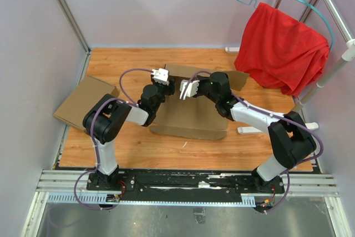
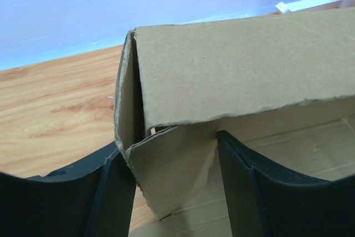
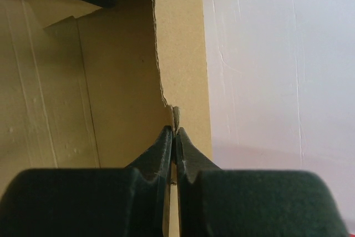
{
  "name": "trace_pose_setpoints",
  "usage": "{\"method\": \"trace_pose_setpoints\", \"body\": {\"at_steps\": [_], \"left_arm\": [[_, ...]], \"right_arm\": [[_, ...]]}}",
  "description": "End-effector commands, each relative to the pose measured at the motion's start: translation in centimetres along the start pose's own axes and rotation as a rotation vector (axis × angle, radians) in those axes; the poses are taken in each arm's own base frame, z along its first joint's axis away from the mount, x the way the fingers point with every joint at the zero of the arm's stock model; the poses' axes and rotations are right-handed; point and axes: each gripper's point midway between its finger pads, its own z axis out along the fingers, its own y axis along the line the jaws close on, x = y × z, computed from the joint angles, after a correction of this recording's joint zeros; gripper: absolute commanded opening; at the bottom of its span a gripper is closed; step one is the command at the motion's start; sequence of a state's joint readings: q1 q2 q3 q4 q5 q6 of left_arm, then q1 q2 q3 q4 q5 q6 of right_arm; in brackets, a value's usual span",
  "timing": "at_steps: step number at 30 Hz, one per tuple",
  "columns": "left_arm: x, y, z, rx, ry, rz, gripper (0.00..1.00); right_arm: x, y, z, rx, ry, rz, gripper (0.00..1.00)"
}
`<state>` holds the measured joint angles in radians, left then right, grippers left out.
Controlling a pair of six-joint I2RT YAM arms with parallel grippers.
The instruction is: Fold the paper box
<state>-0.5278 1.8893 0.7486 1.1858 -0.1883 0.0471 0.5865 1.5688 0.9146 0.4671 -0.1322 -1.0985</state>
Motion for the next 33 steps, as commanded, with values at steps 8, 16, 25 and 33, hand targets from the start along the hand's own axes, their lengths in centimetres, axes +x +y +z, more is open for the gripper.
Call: {"method": "trace_pose_setpoints", "body": {"at_steps": [8,16,25,33], "left_arm": [[0.9,2.0,0.6,-0.228,0.057,0.042,0.24],[2.4,2.5,0.2,-0.280,0.150,0.041,0.00],[2.6,2.9,-1.0,-0.313,0.173,0.124,0.00],[1.6,3.6,-2.8,-0.332,0.220,0.178,0.00]], "right_arm": [[-1.1,2.5,-0.2,-0.080,0.002,0.051,0.01],[0.1,2.0,0.7,-0.096,0.113,0.109,0.01],[-0.9,0.6,-0.5,-0.059,0.119,0.215,0.85],[-1.9,-4.9,-4.2,0.135,0.115,0.411,0.98]]}}
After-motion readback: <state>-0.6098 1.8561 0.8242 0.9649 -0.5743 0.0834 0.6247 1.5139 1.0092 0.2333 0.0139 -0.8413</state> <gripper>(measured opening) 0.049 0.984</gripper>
